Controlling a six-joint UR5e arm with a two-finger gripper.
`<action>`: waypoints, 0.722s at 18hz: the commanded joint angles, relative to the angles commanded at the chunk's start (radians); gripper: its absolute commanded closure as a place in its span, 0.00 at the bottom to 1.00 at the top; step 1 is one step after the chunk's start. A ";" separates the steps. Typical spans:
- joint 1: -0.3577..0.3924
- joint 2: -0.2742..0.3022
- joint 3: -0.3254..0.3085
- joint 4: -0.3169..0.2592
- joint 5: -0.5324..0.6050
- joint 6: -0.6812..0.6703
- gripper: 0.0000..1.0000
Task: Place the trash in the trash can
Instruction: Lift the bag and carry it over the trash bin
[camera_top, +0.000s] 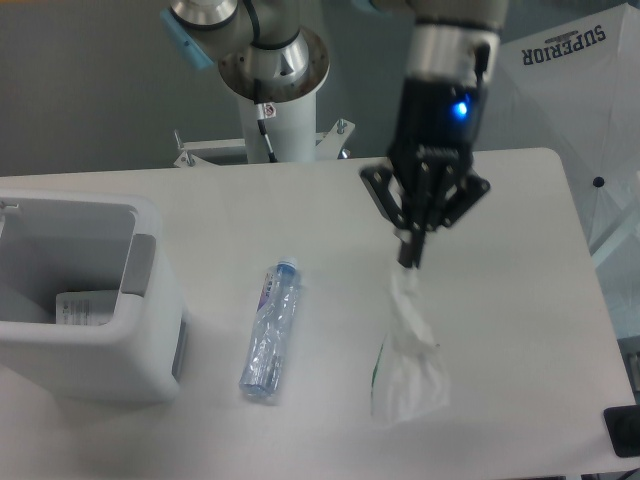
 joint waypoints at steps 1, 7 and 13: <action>-0.012 0.008 0.006 0.002 -0.009 0.011 1.00; -0.190 0.063 -0.014 0.002 -0.011 0.156 1.00; -0.314 0.141 -0.058 0.000 -0.009 0.181 1.00</action>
